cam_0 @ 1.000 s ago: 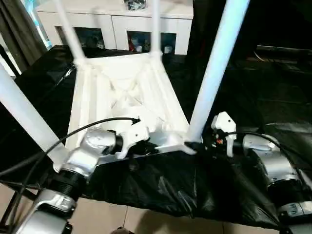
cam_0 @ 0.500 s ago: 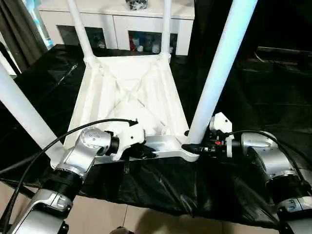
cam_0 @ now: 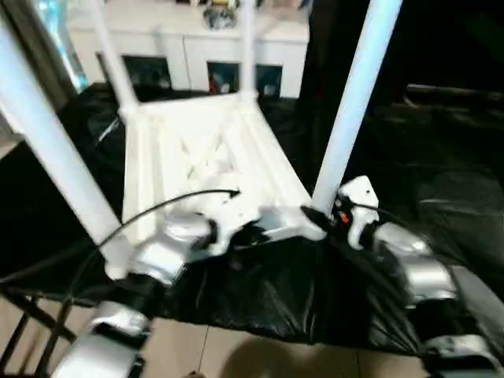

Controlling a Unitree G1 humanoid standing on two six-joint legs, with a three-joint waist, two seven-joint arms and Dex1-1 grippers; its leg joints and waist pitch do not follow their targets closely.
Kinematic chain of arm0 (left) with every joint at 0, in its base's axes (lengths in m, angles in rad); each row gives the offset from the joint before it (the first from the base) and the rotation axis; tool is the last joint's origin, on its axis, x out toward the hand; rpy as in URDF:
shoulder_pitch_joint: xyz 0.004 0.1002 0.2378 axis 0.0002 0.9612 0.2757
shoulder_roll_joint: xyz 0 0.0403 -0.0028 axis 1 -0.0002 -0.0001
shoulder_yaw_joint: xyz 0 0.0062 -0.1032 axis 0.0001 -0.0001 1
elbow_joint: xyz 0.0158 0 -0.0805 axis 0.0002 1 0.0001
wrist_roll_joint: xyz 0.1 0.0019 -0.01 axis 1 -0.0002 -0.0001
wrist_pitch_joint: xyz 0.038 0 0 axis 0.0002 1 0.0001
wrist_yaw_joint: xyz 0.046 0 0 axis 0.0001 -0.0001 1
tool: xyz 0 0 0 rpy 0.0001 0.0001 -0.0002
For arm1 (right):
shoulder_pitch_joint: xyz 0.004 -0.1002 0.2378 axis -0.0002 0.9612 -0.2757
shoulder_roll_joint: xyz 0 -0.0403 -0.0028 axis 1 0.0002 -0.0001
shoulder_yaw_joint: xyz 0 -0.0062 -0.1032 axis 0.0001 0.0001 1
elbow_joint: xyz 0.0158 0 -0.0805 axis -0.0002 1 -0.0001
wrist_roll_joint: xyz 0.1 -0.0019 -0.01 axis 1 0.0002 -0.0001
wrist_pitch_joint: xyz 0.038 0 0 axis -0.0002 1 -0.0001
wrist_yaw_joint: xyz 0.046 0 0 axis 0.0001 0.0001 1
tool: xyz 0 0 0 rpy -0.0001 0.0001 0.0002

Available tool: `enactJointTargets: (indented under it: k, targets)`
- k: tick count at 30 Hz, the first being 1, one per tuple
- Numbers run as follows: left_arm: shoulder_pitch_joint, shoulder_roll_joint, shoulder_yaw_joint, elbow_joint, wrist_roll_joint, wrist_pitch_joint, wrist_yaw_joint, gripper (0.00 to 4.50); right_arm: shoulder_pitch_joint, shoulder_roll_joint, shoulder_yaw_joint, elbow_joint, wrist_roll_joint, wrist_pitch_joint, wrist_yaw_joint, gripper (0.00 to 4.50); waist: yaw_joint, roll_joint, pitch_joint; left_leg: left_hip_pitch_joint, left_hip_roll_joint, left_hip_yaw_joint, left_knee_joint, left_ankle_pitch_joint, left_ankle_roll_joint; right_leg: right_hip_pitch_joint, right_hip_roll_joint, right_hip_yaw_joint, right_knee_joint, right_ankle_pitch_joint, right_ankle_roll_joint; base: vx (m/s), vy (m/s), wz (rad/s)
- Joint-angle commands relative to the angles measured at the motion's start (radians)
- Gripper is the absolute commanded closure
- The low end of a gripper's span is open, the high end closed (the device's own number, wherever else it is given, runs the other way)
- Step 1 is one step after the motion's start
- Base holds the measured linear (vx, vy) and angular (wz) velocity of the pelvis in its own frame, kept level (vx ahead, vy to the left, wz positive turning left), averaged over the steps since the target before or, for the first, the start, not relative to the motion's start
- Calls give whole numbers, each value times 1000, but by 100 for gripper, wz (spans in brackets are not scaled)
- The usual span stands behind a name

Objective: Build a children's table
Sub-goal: Rotate leg to tighten

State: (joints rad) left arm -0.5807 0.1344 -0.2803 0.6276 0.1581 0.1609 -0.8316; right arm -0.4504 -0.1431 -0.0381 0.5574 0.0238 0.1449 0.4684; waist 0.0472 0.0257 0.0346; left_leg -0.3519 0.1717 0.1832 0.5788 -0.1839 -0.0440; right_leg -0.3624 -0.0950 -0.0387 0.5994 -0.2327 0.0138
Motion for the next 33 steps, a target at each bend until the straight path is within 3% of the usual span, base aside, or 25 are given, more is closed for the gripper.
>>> enactJointTargets:
  k: [1,5,6,8,10,12,13,15,21,23,27,33]
  targets:
    - [-48,-118,-27,0,-21,-6,107,450,-1,139,113,64,3,58,-10,253,-13,-12,-30,17,50,-38,-94,-464,-49,-8,-55,32,-109,-483,-118,0,0,0]
    - [-56,-131,-40,-3,0,-13,104,450,-41,191,96,72,24,15,-31,253,-12,-10,-35,9,50,-30,-93,-410,-17,-2,-55,35,-103,-370,-151,0,0,0]
    - [-53,-119,-38,-9,1,-15,89,450,-42,187,83,64,41,4,-6,219,-11,-10,-36,9,52,-27,-92,-396,-10,-2,-54,36,-101,-337,-160,0,0,0]
    - [-50,-101,-34,-14,0,-20,72,450,-39,175,74,51,63,11,35,198,-9,-13,-37,7,51,-24,-90,-373,4,2,-54,37,-98,-305,-172,0,0,0]
    - [-42,-65,-31,-25,-5,-41,32,450,-26,139,82,21,81,31,116,179,-8,-16,-39,1,52,-24,-89,-343,19,7,-55,36,-95,-291,-177,0,0,0]
    - [-34,-37,-34,-36,-6,-55,2,450,-14,104,106,1,73,36,178,166,-4,-12,-47,-8,55,-22,-83,-269,44,14,-55,34,-86,-204,-190,0,0,0]
    - [-30,-30,-34,-40,-9,-58,-9,450,-11,93,111,-3,73,37,195,166,-5,-12,-47,-8,55,-18,-79,-240,53,11,-55,34,-83,-164,-206,0,0,0]
    - [-12,19,-31,-61,-27,-80,-76,450,0,20,136,-18,62,33,297,136,-2,-13,-49,-14,54,-18,-76,-202,64,18,-55,30,-77,-121,-223,0,0,0]
    - [16,103,-30,-99,-64,-110,-220,450,-5,-117,158,2,28,-49,464,120,-3,-13,-56,-14,56,-14,-63,-124,103,23,-51,27,-57,25,-274,0,0,0]
    - [23,131,-34,-106,-76,-126,-275,450,-5,-161,165,-2,36,-73,554,120,2,-10,-60,-14,58,-9,-55,-71,143,21,-47,25,-44,134,-305,0,0,0]
    - [27,159,-23,-109,-103,-137,-331,450,-10,-211,179,-3,57,-73,660,120,17,-7,-60,-13,61,-5,-48,-56,166,17,-46,21,-39,160,-322,0,0,0]
    - [24,195,-5,-96,-136,-138,-398,450,-17,-242,205,13,78,-55,776,144,20,-9,-54,-10,65,-6,-56,-140,116,16,-48,23,-45,35,-317,0,0,0]
